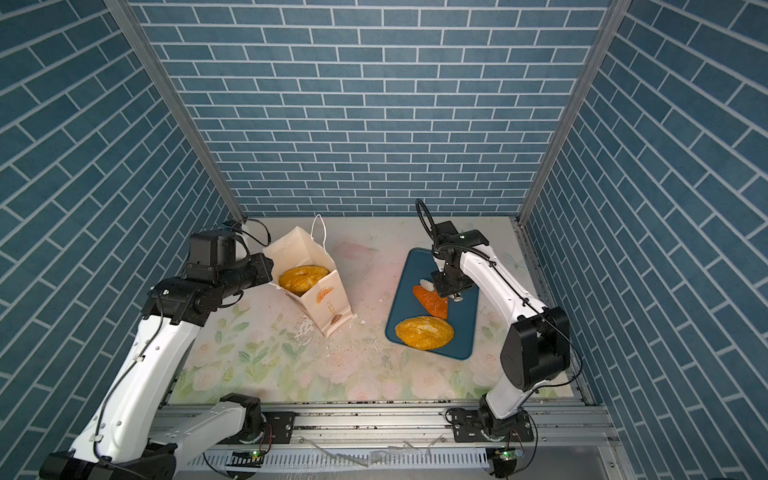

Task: Place the fake bread into the paper bag
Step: 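Lower the open tongs around the orange triangular bun on the tray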

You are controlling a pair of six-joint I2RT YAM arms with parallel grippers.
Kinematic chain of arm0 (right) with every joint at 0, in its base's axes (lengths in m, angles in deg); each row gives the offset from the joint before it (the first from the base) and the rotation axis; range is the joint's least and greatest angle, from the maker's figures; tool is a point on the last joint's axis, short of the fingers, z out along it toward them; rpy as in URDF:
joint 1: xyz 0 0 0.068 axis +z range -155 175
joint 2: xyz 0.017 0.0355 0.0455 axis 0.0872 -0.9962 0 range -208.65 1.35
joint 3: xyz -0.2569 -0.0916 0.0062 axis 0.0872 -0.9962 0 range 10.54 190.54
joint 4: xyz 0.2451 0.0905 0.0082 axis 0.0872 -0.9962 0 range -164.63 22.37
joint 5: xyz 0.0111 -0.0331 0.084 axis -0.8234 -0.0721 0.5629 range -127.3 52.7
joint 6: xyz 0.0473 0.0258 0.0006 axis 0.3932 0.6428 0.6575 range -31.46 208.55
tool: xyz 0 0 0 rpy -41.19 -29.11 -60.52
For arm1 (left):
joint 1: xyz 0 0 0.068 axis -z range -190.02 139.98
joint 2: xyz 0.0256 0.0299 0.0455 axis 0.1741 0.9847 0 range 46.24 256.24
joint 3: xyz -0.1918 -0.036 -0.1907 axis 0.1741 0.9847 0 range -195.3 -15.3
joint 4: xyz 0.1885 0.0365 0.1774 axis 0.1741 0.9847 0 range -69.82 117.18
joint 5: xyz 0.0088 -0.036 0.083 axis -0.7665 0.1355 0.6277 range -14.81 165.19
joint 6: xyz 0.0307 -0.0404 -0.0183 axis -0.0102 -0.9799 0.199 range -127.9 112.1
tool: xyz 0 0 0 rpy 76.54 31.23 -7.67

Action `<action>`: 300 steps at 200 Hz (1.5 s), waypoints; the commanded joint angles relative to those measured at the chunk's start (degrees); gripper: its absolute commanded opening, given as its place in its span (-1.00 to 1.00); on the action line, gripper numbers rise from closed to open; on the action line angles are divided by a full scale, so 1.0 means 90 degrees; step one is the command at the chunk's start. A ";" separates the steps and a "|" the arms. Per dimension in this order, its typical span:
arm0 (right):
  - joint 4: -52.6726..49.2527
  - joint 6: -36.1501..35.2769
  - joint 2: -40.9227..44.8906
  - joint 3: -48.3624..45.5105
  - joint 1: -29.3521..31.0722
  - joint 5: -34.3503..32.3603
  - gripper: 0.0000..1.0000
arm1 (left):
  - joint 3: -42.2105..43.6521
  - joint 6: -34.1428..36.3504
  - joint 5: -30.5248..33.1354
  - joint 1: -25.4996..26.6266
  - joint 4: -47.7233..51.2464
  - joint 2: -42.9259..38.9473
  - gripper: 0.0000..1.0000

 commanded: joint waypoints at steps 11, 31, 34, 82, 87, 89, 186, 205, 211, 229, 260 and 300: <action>0.0291 -0.0018 0.0292 0.0210 -0.0002 0.0145 -0.03 | -0.0050 0.0057 0.0061 0.0037 0.0125 -0.0121 -0.53; 0.0005 -0.0069 0.0339 0.0263 0.0001 0.0106 -0.01 | 0.0008 0.0057 0.0077 0.0034 0.0096 -0.0150 -0.53; -0.0025 -0.0055 0.0351 0.0255 0.0001 0.0113 -0.01 | 0.0020 0.0051 0.0073 0.0034 0.0087 -0.0165 -0.53; -0.0277 0.0047 0.0683 -0.0239 0.0078 0.0241 0.02 | 0.0038 0.0046 0.0042 0.0037 0.0028 -0.0110 -0.53; -0.0331 0.0049 0.0691 -0.0287 0.0091 0.0268 0.03 | 0.0038 0.0046 0.0037 0.0036 0.0027 -0.0101 -0.53; -0.0347 0.0049 0.0695 -0.0295 0.0094 0.0278 0.03 | 0.0034 0.0043 0.0043 0.0037 0.0032 -0.0105 -0.53; -0.0473 0.0400 0.0328 -0.0790 0.0329 -0.0071 0.08 | 0.0133 -0.0075 0.0074 0.0037 -0.0002 -0.0177 -0.53; -0.0407 0.0452 0.0274 -0.0810 0.0337 -0.0226 0.07 | 0.0145 -0.0072 0.0091 0.0037 0.0007 -0.0203 -0.53; -0.0396 0.0472 0.0296 -0.0810 0.0333 -0.0295 0.08 | 0.0151 -0.0073 0.0096 0.0032 0.0012 -0.0206 -0.53; -0.0360 0.0512 0.0339 -0.0781 0.0333 -0.0390 0.08 | 0.0163 -0.0071 0.0100 0.0034 0.0008 -0.0193 -0.53; -0.0454 0.0534 0.0226 -0.0789 0.0332 -0.0322 0.07 | 0.0135 -0.0072 0.0060 0.0039 -0.0019 -0.0140 -0.53; -0.0238 0.0528 0.0150 -0.0996 0.0330 0.0033 0.06 | 0.0176 -0.0062 0.0054 0.0037 -0.0036 -0.0169 -0.53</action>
